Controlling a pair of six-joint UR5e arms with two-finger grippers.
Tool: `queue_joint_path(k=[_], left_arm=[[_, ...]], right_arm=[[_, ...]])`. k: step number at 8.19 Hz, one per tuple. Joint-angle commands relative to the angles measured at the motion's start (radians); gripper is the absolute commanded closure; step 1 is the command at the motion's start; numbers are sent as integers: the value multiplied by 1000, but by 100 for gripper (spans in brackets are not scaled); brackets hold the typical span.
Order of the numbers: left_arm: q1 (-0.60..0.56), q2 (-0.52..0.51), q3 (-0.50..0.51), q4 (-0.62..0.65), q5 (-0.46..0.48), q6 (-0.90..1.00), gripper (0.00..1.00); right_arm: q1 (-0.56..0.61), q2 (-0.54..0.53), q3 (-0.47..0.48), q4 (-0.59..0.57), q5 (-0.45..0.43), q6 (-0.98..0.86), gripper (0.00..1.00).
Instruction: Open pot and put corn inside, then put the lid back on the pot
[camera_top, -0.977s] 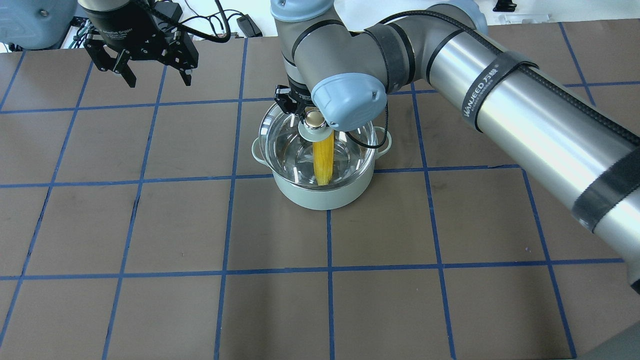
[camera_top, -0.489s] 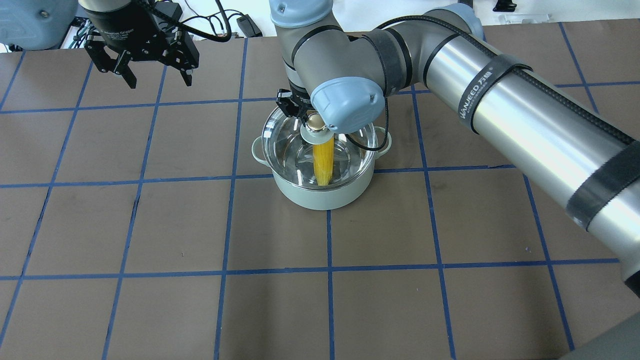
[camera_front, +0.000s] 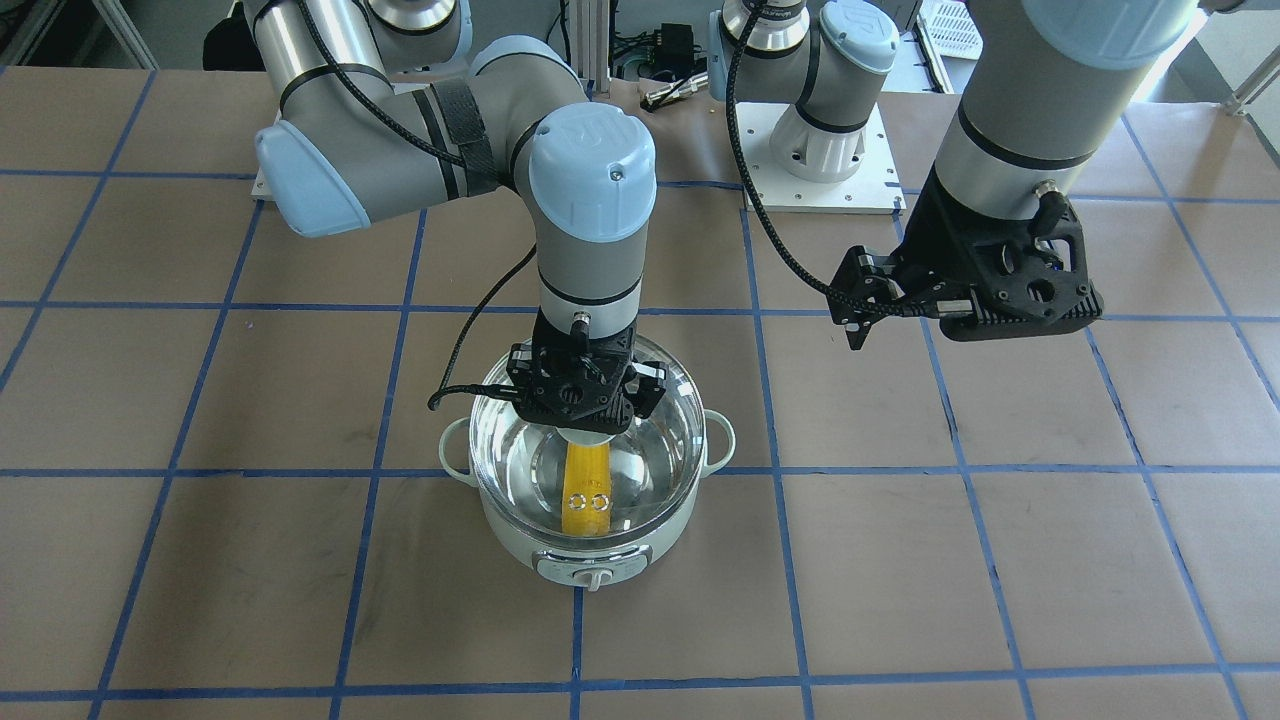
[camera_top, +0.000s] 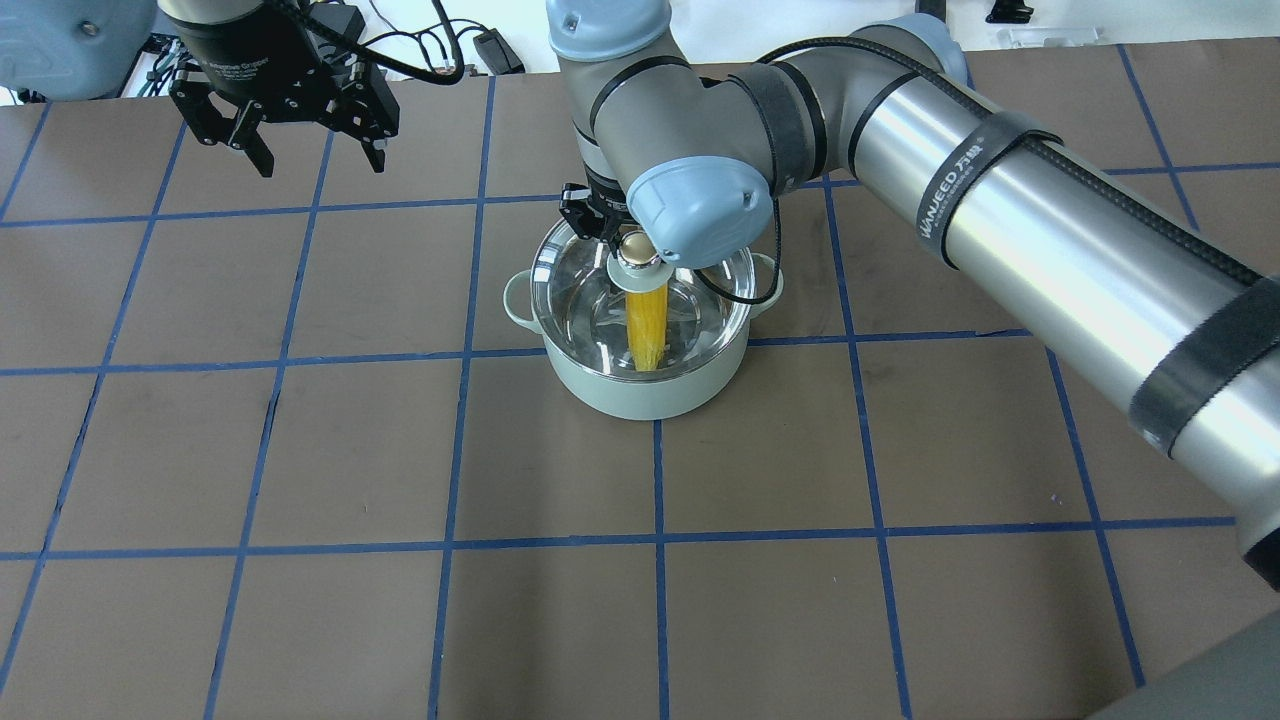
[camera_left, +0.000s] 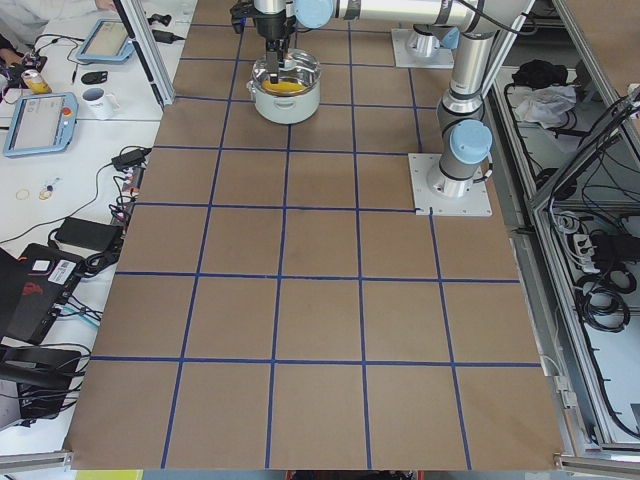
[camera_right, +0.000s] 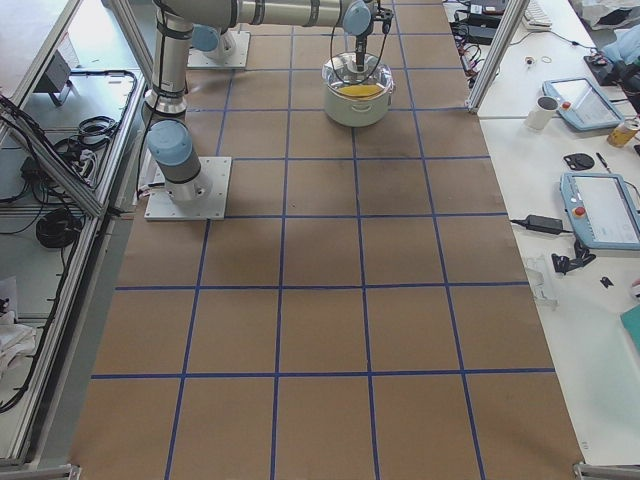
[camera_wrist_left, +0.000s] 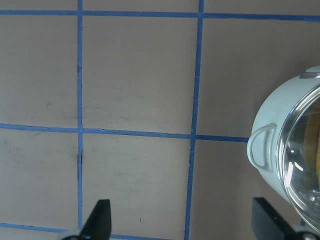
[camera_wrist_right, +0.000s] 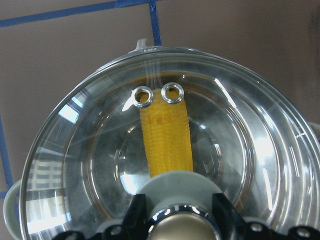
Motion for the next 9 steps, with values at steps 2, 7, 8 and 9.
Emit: queue_joint_path(k=[2,7,8,9], left_arm=[[0,2,-1,0,0,-1,0],[1,14,-2,0,-2,1,0],[1,19,-2,-5,-9,1,0],[1,19,-2,-9,-55,1,0]], right_arm=[[-3,9,1,-29,10,12,80],[-3,11,8,-30,10,2,76],[-3,11,8,-30,10,12,74],[-3,11,8,-30,10,4,73]])
